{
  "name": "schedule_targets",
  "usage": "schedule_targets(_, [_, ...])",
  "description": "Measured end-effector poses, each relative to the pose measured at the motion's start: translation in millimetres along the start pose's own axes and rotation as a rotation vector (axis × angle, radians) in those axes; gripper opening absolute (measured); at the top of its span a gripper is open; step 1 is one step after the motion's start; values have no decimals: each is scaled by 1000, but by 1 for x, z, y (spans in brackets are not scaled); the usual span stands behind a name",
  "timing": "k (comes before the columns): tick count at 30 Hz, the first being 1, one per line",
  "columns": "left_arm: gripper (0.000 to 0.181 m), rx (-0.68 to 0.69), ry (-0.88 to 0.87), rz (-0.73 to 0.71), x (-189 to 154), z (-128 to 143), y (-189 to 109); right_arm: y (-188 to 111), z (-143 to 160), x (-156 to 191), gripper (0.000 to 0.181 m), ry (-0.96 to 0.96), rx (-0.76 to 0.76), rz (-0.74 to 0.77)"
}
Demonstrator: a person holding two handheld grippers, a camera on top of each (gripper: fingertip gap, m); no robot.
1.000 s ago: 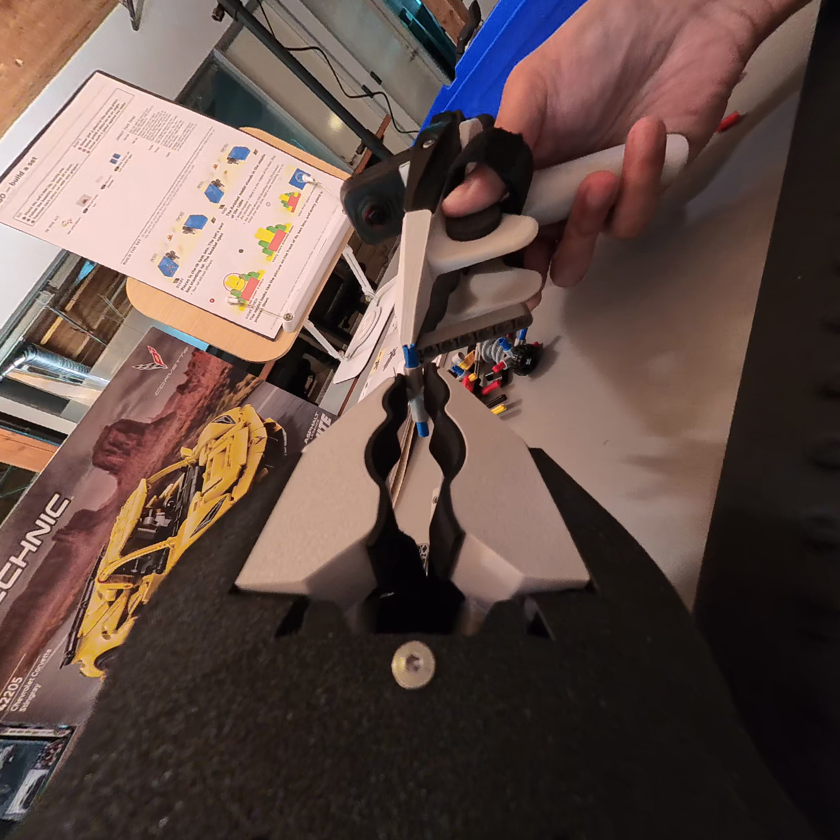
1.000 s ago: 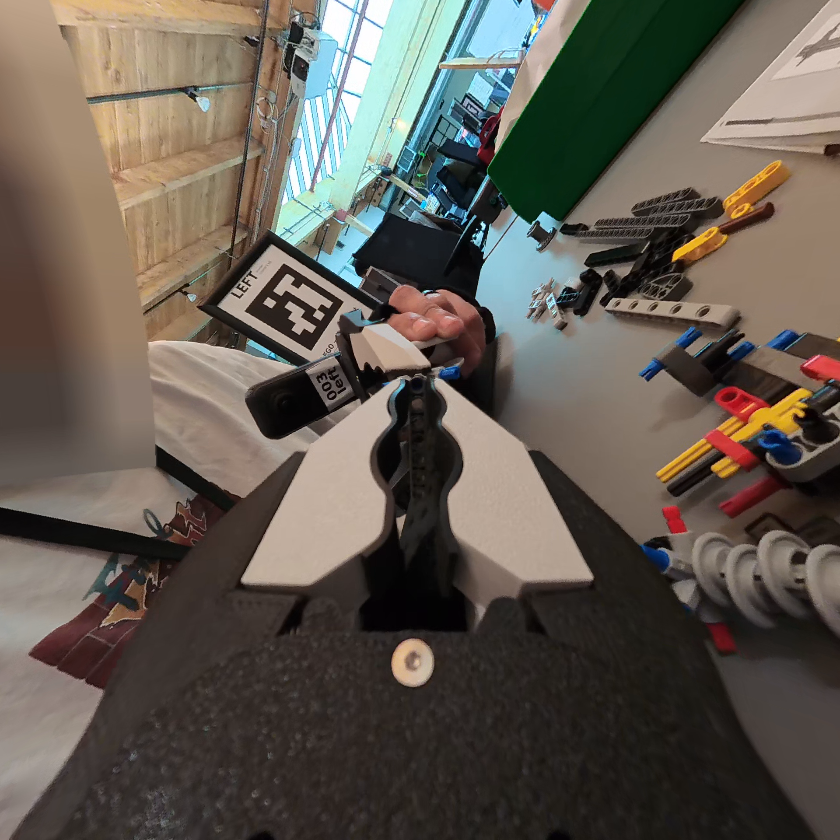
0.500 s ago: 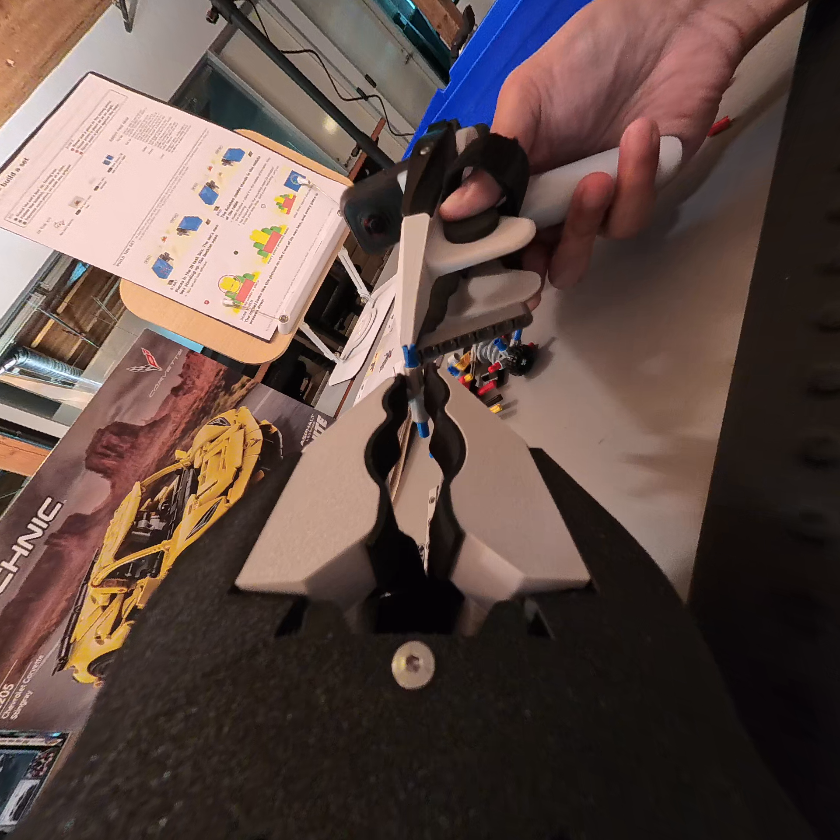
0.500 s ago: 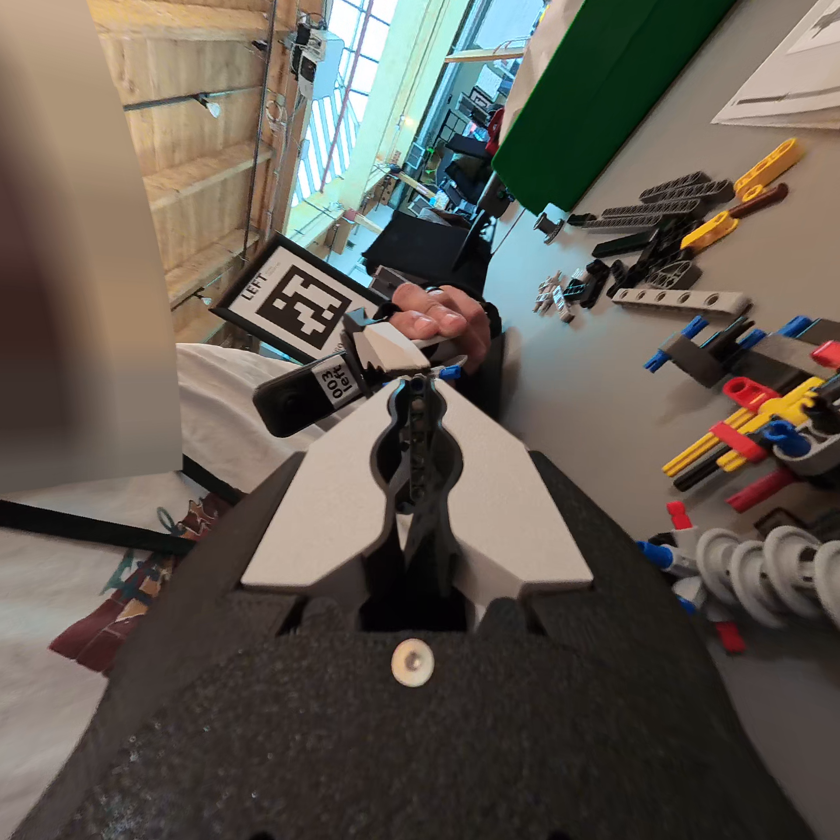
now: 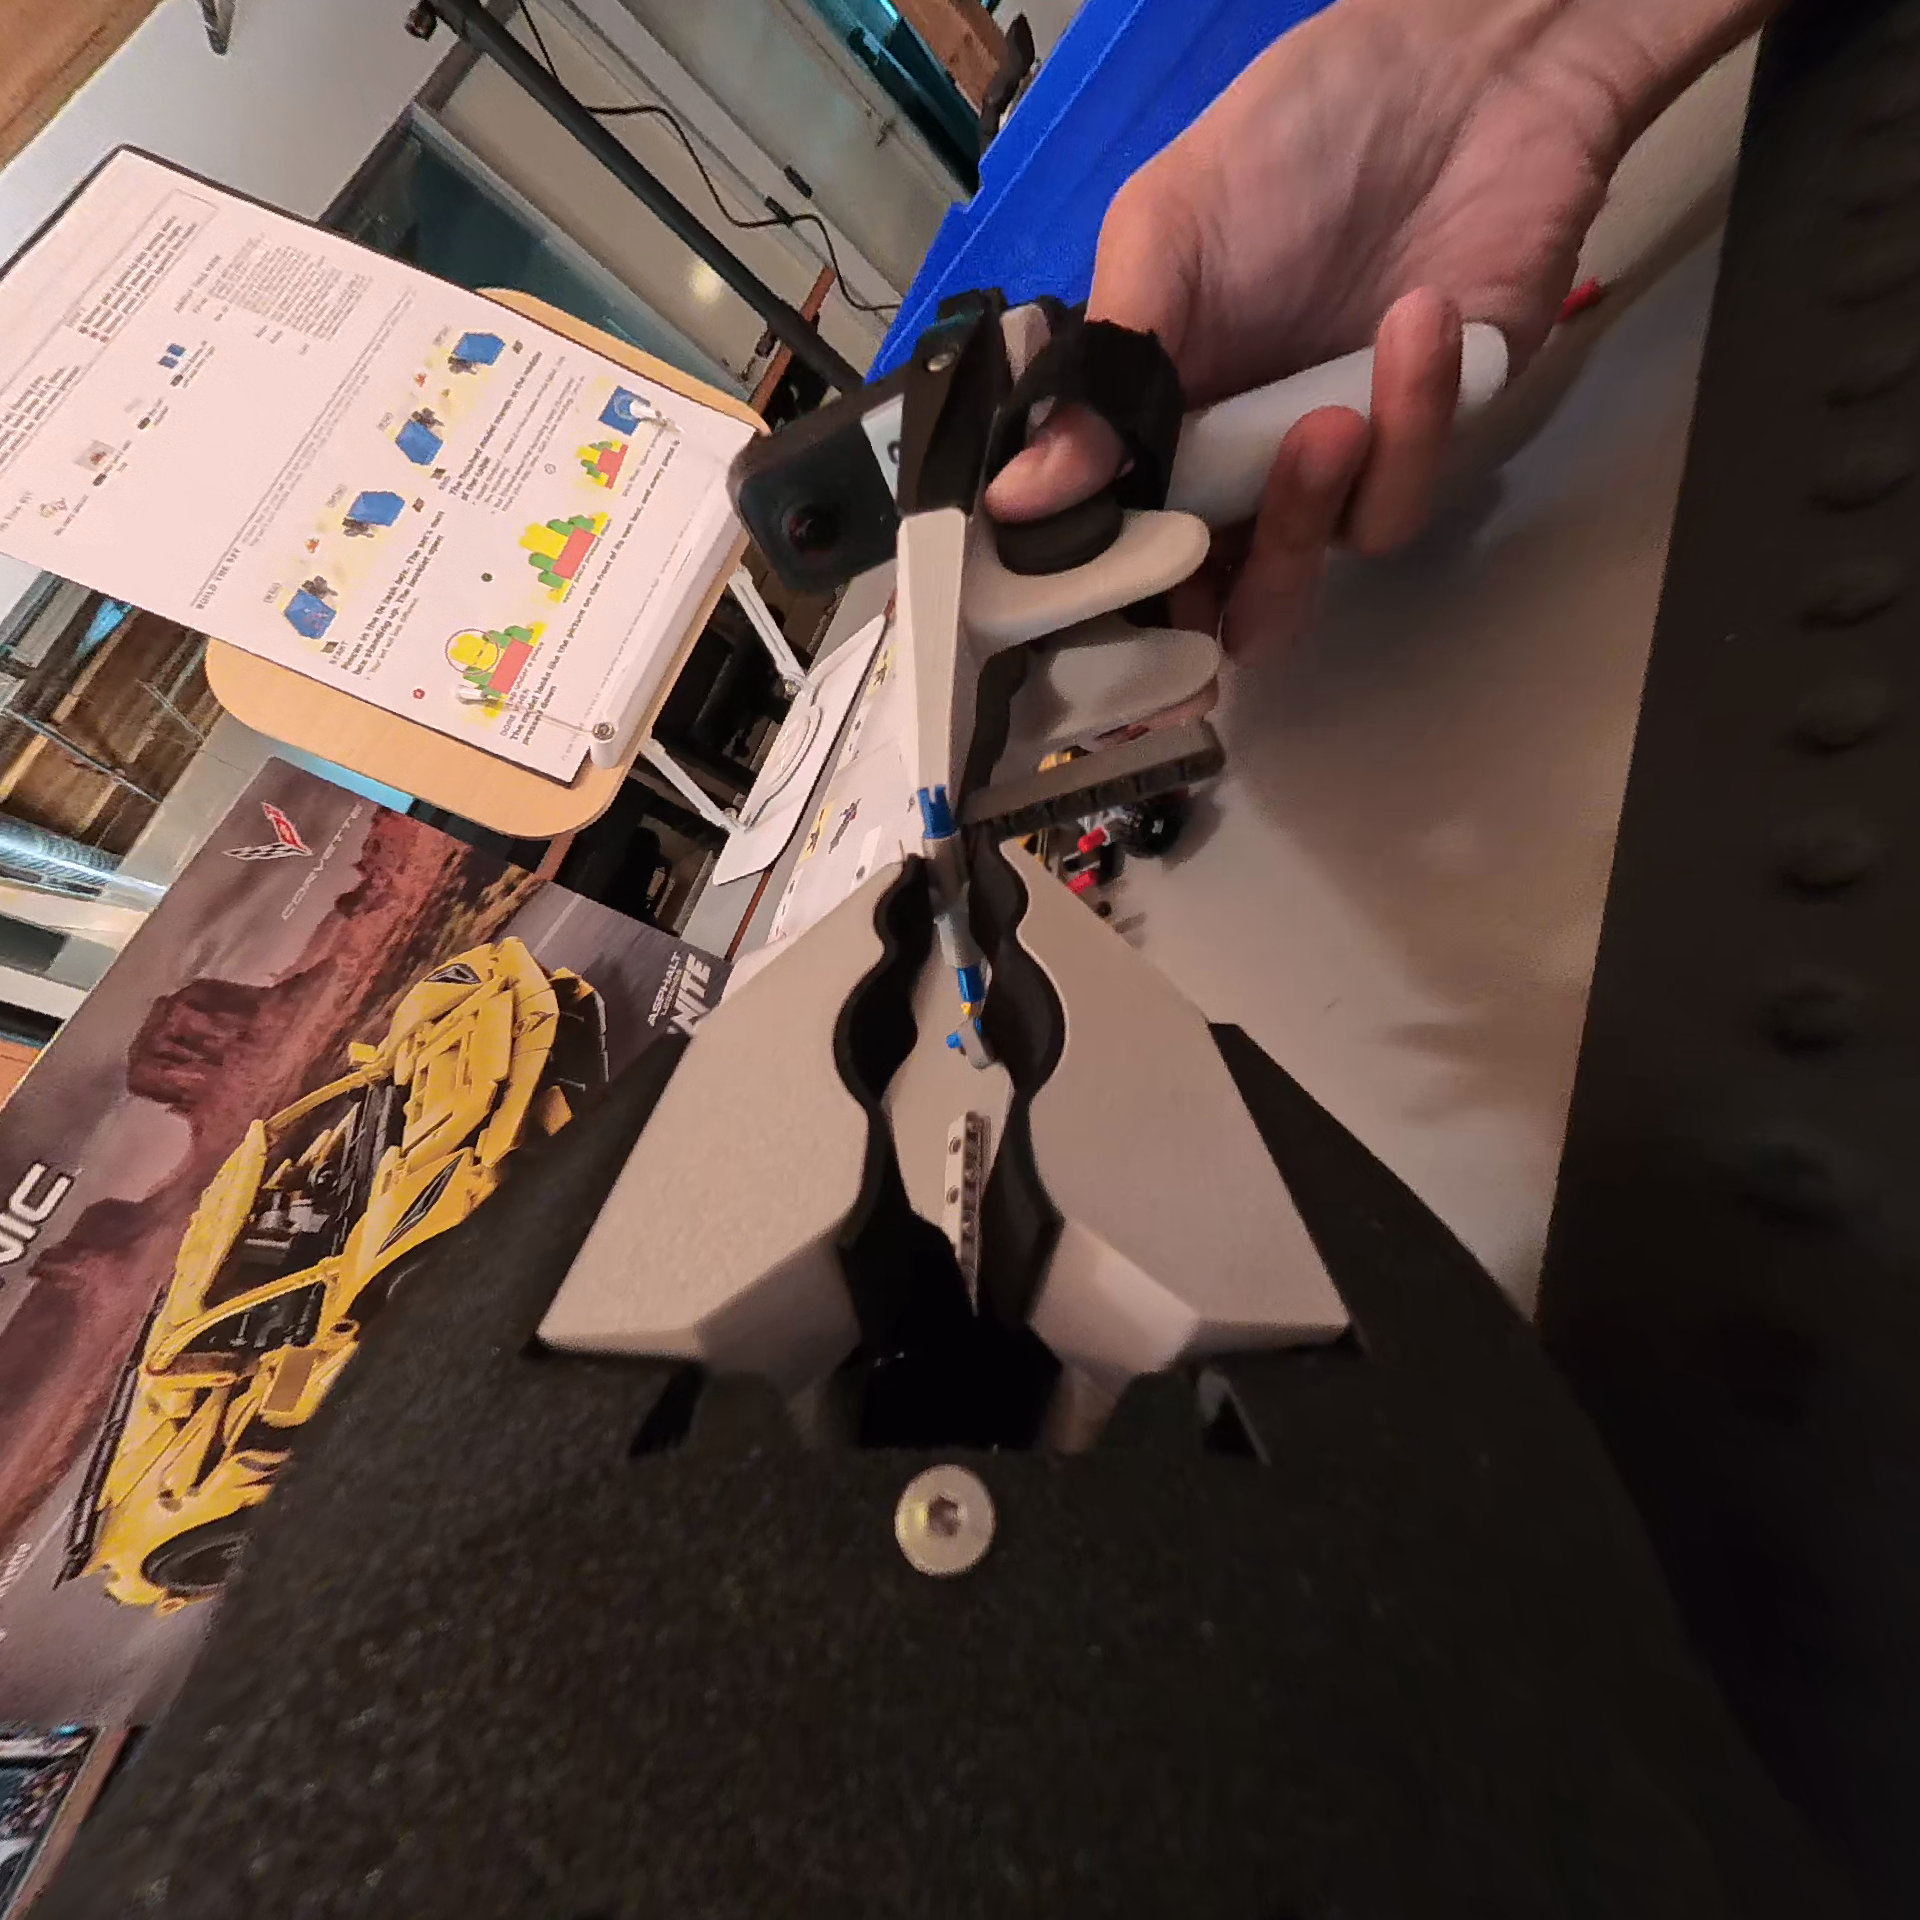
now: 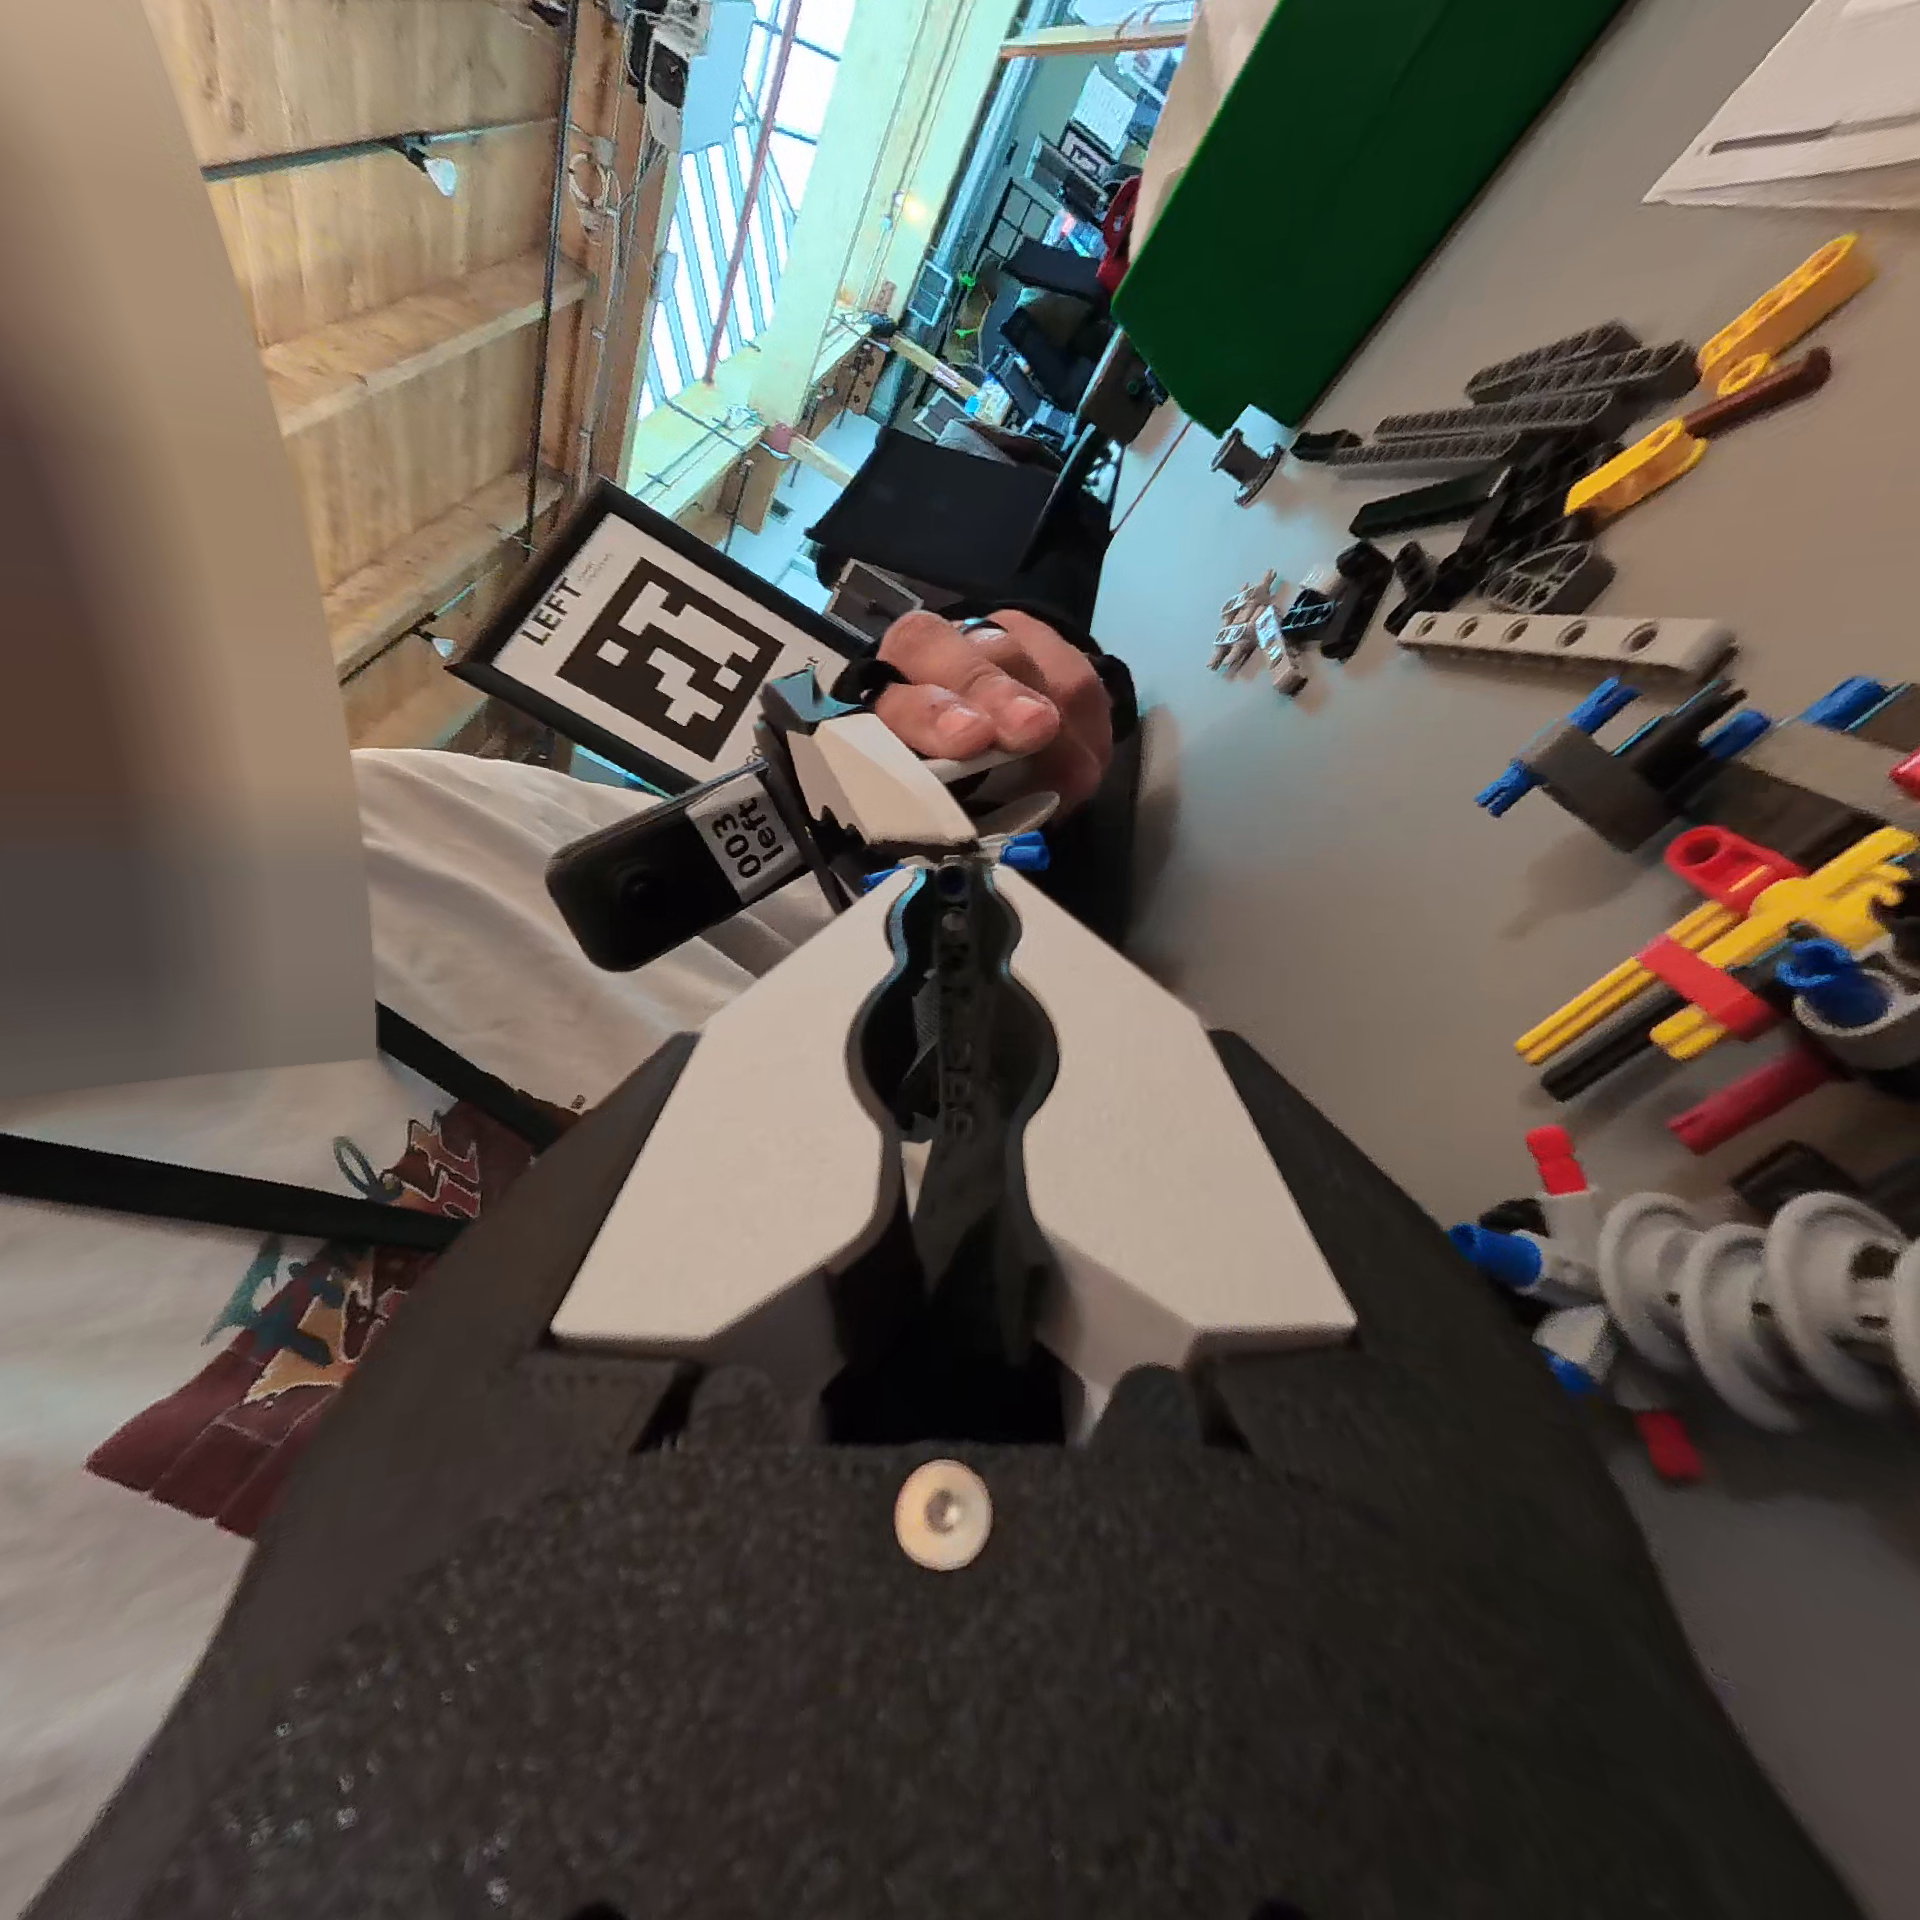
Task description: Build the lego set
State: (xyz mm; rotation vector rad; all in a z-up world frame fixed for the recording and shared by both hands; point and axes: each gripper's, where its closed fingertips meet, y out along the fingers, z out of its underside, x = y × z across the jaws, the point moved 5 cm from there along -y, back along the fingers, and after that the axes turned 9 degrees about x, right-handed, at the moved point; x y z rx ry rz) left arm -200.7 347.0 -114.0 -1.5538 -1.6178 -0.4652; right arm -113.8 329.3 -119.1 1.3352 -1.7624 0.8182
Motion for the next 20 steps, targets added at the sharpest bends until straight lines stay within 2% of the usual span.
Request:
schedule_targets(9, [6, -3, 3, -31, 3, -1, -2, -2, -4, 5, 6, -75, 3, 53])
schedule_targets(12, [6, -30, -93, -7, 11, 1, -8, -32, -21, 16, 6, -132, -153, 46])
schedule_targets(13, [6, -30, -94, -8, 11, 1, -7, -35, -21, 16, 6, -147, -145, 76])
schedule_targets(18, [6, -19, -43, -16, 6, 0, -4, -6, -7, 14, 6, -116, -14, 43])
schedule_targets(20, [6, -20, -47, -15, 7, 0, -4, -5, -6, 10, 6, -95, -16, 54])
